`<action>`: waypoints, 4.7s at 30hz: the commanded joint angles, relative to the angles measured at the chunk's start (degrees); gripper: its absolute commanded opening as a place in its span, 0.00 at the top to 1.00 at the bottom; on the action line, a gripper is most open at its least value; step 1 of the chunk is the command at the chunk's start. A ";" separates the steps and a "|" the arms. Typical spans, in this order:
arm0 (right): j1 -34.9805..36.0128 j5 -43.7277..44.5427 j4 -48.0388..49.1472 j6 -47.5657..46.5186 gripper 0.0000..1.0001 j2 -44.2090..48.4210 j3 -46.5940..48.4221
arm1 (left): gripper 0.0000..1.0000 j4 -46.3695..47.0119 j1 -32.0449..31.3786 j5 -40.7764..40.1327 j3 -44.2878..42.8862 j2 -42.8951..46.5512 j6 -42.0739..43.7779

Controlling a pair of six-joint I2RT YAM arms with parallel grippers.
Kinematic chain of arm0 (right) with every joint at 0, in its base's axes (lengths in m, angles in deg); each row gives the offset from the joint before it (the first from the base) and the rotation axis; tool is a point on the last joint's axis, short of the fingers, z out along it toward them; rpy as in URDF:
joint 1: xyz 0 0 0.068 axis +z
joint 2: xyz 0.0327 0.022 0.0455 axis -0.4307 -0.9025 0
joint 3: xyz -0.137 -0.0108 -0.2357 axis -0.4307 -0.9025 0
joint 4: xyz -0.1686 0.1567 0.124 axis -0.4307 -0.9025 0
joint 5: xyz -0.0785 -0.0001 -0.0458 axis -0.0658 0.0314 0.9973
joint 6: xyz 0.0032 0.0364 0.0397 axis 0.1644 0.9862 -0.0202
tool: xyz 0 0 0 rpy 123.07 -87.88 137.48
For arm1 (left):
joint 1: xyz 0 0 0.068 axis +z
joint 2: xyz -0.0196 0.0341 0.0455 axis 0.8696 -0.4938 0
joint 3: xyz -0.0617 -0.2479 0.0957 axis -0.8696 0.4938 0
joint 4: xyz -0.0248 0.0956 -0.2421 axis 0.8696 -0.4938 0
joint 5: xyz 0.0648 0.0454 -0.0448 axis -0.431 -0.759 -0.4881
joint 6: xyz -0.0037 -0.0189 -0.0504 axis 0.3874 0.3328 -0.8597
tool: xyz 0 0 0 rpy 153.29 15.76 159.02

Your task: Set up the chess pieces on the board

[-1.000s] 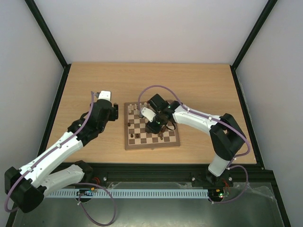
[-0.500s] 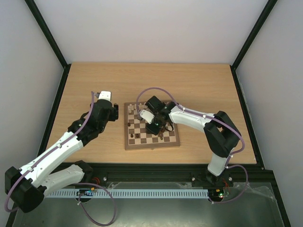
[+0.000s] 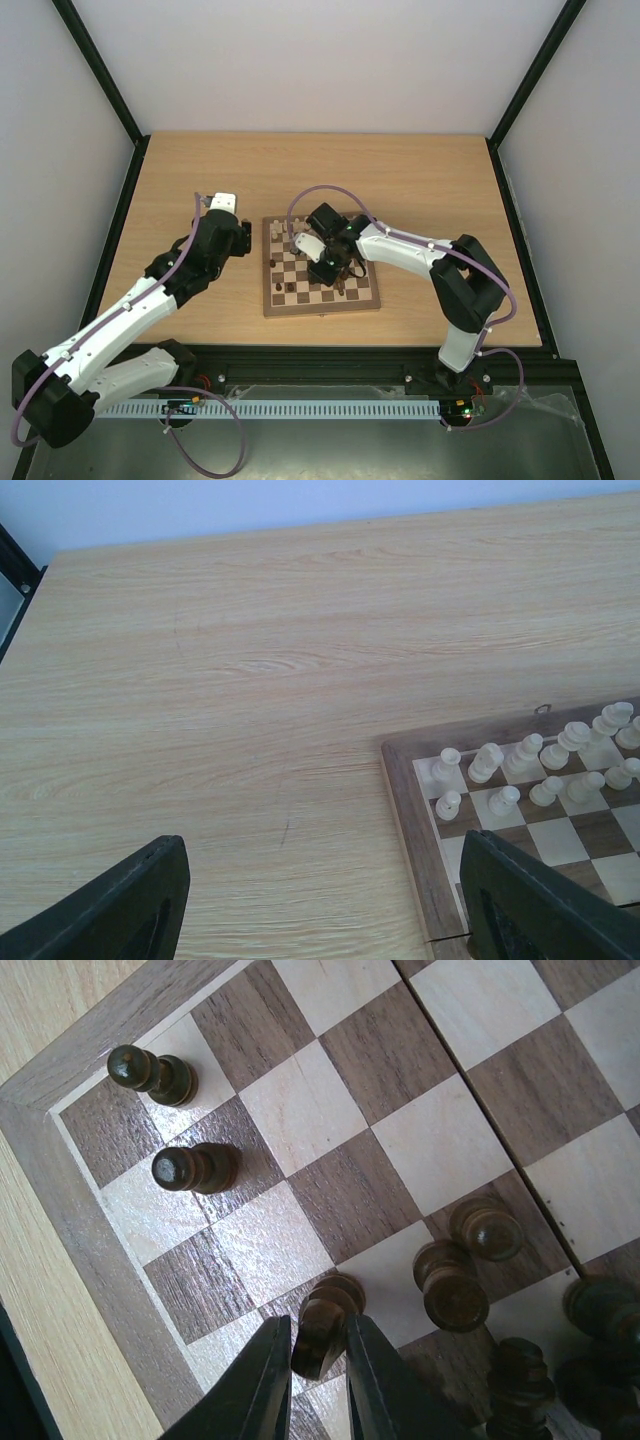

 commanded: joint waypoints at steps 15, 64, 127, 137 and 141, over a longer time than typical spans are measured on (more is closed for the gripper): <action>0.40 -2.26 -6.09 -2.09 0.94 9.25 -2.10 | 0.23 0.28 0.26 0.06 0.44 -0.59 0.17; 2.85 -2.94 -2.10 -4.99 0.94 15.28 -8.62 | 0.20 -0.25 4.79 5.57 -0.13 -2.35 -2.23; -8.97 -3.18 4.32 1.74 0.65 27.53 -13.50 | 0.33 -6.15 7.77 24.67 -7.12 -10.66 -1.81; -22.88 -4.23 13.45 3.27 0.59 47.24 -28.81 | 0.47 -14.31 -0.74 25.05 -11.00 -22.99 -1.67; -23.25 -2.36 14.55 1.98 0.58 47.68 -30.10 | 0.50 -14.76 -3.56 24.37 -11.90 -26.44 -2.08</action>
